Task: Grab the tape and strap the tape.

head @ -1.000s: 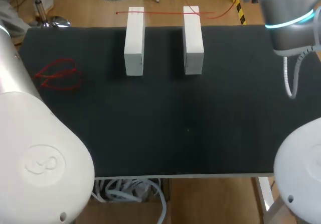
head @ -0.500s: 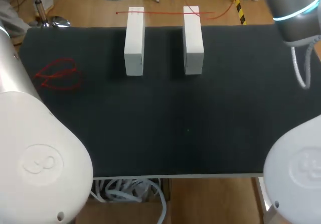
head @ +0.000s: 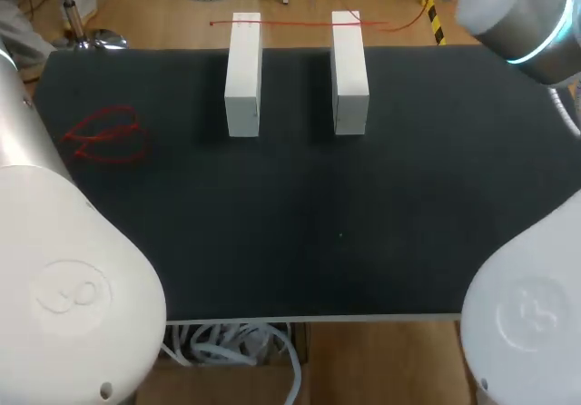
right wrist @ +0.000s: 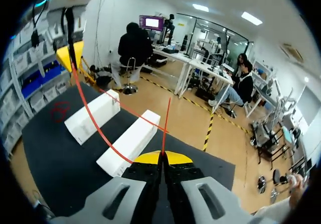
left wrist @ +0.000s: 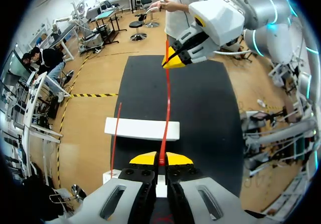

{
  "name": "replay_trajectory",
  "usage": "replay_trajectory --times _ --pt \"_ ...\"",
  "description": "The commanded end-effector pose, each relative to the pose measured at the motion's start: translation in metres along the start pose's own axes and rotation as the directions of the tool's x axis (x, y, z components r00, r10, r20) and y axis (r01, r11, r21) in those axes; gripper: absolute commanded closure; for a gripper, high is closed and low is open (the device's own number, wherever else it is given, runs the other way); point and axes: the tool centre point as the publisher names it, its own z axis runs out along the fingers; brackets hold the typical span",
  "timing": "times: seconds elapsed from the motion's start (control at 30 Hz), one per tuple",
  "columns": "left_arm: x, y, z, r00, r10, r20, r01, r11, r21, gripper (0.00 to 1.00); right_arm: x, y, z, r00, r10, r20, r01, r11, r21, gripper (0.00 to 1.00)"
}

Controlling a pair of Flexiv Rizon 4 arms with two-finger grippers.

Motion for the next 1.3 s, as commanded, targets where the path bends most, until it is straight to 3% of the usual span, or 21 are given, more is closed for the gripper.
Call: replay_trajectory --times 0.03,0.4,0.8,0.87,1.3 --pt "0.0 -0.001 -0.001 1.0 -0.002 -0.002 0.002 1.0 -0.006 1.0 0.003 0.003 -0.003 0.997 -0.048 0.066 0.032 0.972 0.231 1.0" --pt "0.0 -0.001 -0.001 1.0 -0.002 -0.002 0.002 1.0 -0.006 1.0 -0.008 0.01 -0.002 0.983 -0.12 0.141 0.078 0.958 0.275 1.0" --pt "0.0 -0.001 -0.001 1.0 -0.002 -0.002 0.002 1.0 -0.006 1.0 -0.01 0.011 0.002 0.967 -0.223 0.123 0.181 0.94 0.289 1.0" --pt "0.0 -0.001 -0.001 1.0 -0.002 -0.002 0.002 1.0 -0.006 1.0 -0.009 0.012 0.002 0.964 -0.253 0.076 0.222 0.931 0.289 1.0" --pt "0.0 -0.001 -0.001 1.0 -0.002 -0.002 0.002 1.0 -0.006 1.0 -0.006 0.008 0.001 0.901 -0.43 0.063 0.407 0.886 0.225 1.0"
